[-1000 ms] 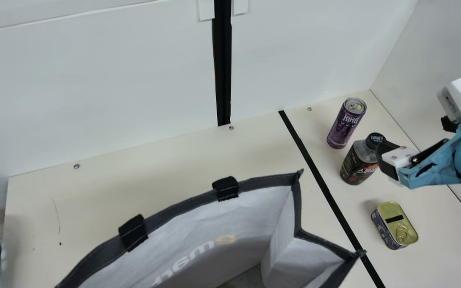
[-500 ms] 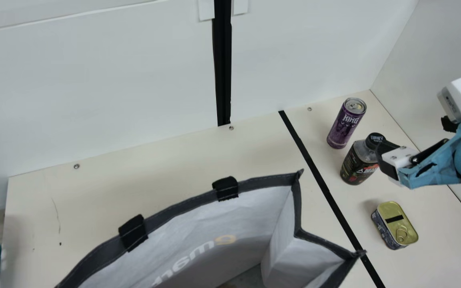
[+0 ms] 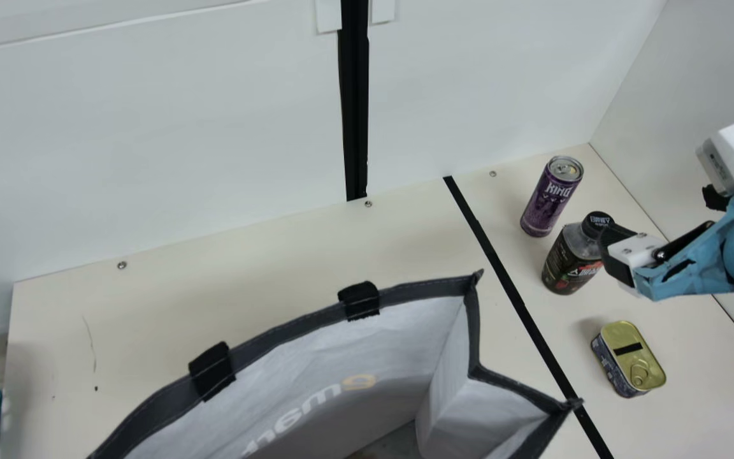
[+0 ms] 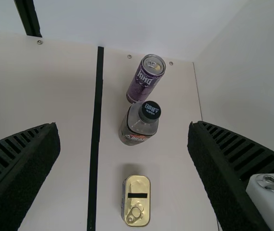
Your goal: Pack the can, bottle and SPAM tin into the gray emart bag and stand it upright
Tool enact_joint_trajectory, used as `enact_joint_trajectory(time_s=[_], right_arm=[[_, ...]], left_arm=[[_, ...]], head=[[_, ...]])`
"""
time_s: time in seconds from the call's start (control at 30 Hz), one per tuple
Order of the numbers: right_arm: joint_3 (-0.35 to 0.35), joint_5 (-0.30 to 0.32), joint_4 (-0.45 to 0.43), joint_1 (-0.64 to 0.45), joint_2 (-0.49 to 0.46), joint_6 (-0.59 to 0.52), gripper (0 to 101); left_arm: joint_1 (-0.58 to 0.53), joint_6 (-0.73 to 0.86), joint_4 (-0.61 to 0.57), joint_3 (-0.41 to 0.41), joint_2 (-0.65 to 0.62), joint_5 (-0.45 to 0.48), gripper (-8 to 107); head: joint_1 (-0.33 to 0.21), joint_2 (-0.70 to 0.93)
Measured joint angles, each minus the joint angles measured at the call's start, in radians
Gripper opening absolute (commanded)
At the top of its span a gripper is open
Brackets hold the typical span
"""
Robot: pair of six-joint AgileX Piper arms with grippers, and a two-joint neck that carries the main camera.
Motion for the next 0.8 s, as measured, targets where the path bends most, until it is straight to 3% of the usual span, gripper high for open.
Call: enact_joint_trajectory(time_s=[0.37, 0.8], right_arm=[[0.000, 0.000, 0.000, 0.000, 0.000, 0.000, 95], [0.000, 0.000, 0.000, 0.000, 0.000, 0.000, 95]], left_arm=[[-0.002, 0.093, -0.061, -0.094, 0.073, -0.018, 90], [0.131, 0.261, -0.275, -0.231, 0.176, 0.016, 90]], head=[[0.000, 0.000], [0.000, 0.002]])
